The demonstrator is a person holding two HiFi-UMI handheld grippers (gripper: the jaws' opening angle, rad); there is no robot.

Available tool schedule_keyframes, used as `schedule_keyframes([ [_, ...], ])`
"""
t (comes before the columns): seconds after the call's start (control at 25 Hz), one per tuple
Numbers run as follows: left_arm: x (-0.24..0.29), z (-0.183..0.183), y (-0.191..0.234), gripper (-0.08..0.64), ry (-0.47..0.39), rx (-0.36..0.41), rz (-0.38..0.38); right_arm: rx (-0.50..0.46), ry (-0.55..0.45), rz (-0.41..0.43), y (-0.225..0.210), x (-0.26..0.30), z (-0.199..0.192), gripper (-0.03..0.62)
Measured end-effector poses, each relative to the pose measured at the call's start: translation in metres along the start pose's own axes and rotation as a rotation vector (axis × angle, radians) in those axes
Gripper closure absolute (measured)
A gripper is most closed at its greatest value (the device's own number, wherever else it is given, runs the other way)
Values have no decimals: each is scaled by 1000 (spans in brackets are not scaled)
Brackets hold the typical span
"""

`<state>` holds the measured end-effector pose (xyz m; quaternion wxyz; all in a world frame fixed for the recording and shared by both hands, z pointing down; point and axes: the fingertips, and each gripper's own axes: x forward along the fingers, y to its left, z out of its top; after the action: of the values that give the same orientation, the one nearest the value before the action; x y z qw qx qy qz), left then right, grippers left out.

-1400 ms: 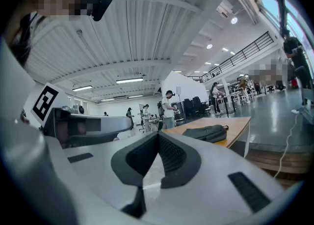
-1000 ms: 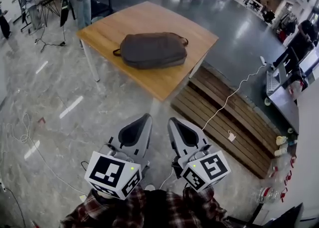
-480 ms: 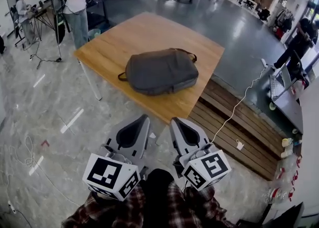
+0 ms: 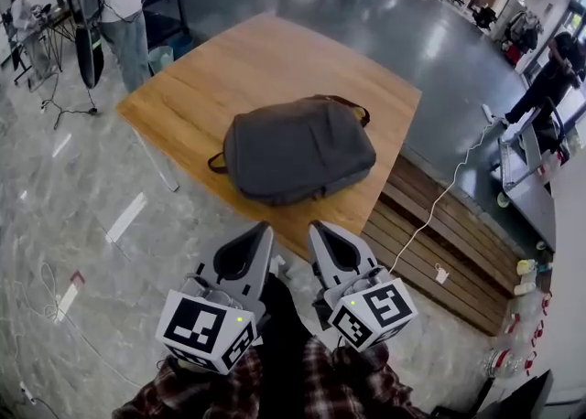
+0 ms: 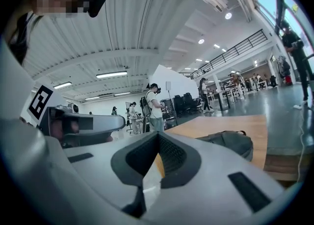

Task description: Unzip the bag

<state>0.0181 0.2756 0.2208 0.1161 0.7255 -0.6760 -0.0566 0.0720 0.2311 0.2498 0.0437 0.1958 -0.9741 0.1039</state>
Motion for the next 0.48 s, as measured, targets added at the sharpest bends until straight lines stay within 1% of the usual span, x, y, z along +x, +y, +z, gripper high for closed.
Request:
schedule_keyframes([
  [0.08,30,9,17,552,4,8,0,1,-2,4,-22,28,10,584],
  [0.32,111,55,82,552,-13,32,-2,-6,-28,1,-77,120,55,584],
  [0.48,158,71,109,552,-6,34,-19,-12,-28,-7,-108,163,73,584],
])
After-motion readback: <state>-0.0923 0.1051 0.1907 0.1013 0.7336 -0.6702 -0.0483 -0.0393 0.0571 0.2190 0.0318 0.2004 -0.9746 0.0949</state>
